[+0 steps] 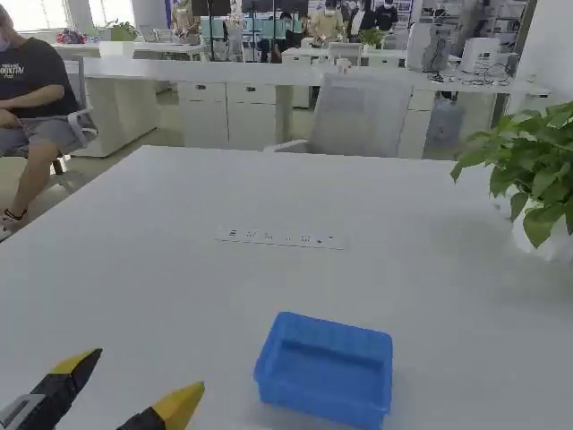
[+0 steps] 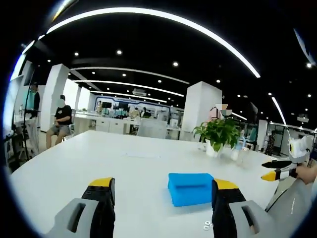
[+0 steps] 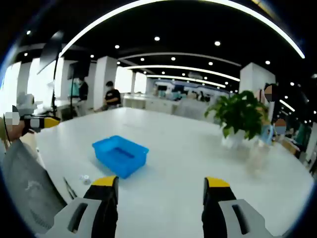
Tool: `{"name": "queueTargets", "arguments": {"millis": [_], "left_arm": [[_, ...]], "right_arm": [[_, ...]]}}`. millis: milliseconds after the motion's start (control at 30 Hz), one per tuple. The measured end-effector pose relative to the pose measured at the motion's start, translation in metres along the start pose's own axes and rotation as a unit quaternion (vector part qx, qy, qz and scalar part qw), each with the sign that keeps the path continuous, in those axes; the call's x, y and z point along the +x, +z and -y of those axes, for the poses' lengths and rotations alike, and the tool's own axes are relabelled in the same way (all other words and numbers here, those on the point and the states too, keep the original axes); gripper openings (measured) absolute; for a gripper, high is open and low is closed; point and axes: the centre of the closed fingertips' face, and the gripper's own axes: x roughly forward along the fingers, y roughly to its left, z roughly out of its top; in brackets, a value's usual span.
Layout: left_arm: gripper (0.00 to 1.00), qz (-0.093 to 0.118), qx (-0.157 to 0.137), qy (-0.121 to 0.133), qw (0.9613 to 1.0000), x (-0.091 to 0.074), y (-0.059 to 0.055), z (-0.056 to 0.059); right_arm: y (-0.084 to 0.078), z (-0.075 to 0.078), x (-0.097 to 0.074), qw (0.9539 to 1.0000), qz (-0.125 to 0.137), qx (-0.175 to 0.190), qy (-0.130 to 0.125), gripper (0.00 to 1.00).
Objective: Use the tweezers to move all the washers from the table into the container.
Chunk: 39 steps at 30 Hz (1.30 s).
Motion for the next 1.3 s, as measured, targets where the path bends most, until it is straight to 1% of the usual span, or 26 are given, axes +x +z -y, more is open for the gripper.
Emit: {"name": "queueTargets", "arguments": {"millis": [33,100,133,200,267,300,367,500,600,667,700,733,767,800,833,900,933,1000,1033,1067,1100,1133,1167,1233,1300], "left_arm": [[0.82,0.0,-0.006,-0.014,0.9999,0.001,0.001,0.009],[0.82,-0.007,0.002,-0.008,0.9999,0.001,-0.001,0.008],[0.82,-0.007,0.009,-0.003,0.9999,0.001,-0.001,0.006],[0.82,-0.007,0.008,-0.001,0.9999,0.001,-0.001,0.004],[0.82,-0.01,0.008,0.001,0.9999,0.001,-0.002,0.004],[0.82,-0.012,0.008,0.002,0.9999,0.001,-0.002,0.005],[0.82,-0.013,0.007,0.0,0.9999,0.001,-0.002,0.007],[0.82,-0.01,0.011,-0.004,0.9999,0.001,-0.001,0.009],[0.82,-0.012,0.018,-0.007,0.9997,0.001,-0.001,0.011],[0.82,-0.013,0.025,-0.01,0.9996,0.001,-0.001,0.014],[0.82,-0.011,0.03,-0.01,0.9994,0.001,0.0,0.015],[0.82,-0.008,0.041,-0.013,0.999,0.002,0.002,0.017],[0.82,-0.006,0.044,-0.018,0.9988,0.002,0.003,0.019],[0.83,-0.004,0.046,-0.027,0.9985,0.002,0.004,0.023],[0.84,-0.003,0.052,-0.03,0.9982,0.002,0.004,0.025],[0.86,0.0,0.07,-0.035,0.9969,0.002,0.005,0.027],[0.86,0.0,0.071,-0.037,0.9968,0.001,0.005,0.028],[0.86,0.005,0.07,-0.044,0.9966,0.0,0.007,0.029],[0.86,0.012,0.066,-0.048,0.9966,-0.001,0.009,0.03],[0.87,0.015,0.062,-0.049,0.9968,-0.001,0.01,0.03],[0.88,0.021,0.05,-0.048,0.9974,-0.001,0.013,0.029],[0.9,0.026,0.045,-0.05,0.9974,-0.001,0.014,0.029],[0.9,0.025,0.044,-0.049,0.9975,-0.001,0.014,0.027],[0.9,0.019,0.043,-0.048,0.9977,0.0,0.011,0.026],[0.9,0.014,0.042,-0.051,0.9977,0.001,0.009,0.025]], "right_arm": [[0.001,0.002,-0.001,1.0,0.003,0.003,-0.003,0.63],[0.001,0.004,-0.001,0.9999,0.005,0.01,-0.006,0.63],[0.0,0.004,0.0,0.9999,0.002,0.012,-0.005,0.63],[-0.003,0.002,0.001,0.9999,-0.006,0.013,-0.001,0.64],[-0.006,0.002,0.002,0.9999,-0.013,0.006,-0.001,0.62],[-0.005,0.002,0.001,0.9999,-0.012,0.001,-0.002,0.61],[-0.005,0.001,0.001,0.9999,-0.01,0.003,0.001,0.6],[-0.008,-0.001,0.003,0.9998,-0.018,0.001,0.009,0.57],[-0.008,-0.003,0.004,0.9998,-0.018,-0.001,0.013,0.58],[-0.003,-0.003,0.003,0.9999,-0.004,0.002,0.014,0.59],[0.004,-0.001,0.002,0.9998,0.015,0.008,0.01,0.6],[0.008,0.0,0.002,0.9995,0.026,0.017,0.007,0.62],[0.01,0.001,0.001,0.9991,0.033,0.025,0.003,0.65],[0.011,0.006,0.0,0.9989,0.038,0.027,-0.008,0.67],[0.011,0.011,-0.001,0.9986,0.044,0.026,-0.016,0.69],[0.015,0.013,-0.002,0.9978,0.052,0.03,-0.03,0.73],[0.016,0.016,-0.003,0.9971,0.057,0.032,-0.038,0.75],[0.018,0.019,-0.004,0.9963,0.063,0.034,-0.048,0.79],[0.019,0.021,-0.005,0.996,0.063,0.035,-0.052,0.81],[0.018,0.021,-0.005,0.9959,0.063,0.037,-0.054,0.81],[0.021,0.022,-0.006,0.9949,0.069,0.047,-0.056,0.81],[0.022,0.023,-0.007,0.9941,0.074,0.055,-0.056,0.8],[0.024,0.024,-0.009,0.9931,0.082,0.063,-0.055,0.8],[0.026,0.024,-0.009,0.9918,0.087,0.076,-0.055,0.8],[0.025,0.024,-0.009,0.9919,0.084,0.079,-0.054,0.8]]}}
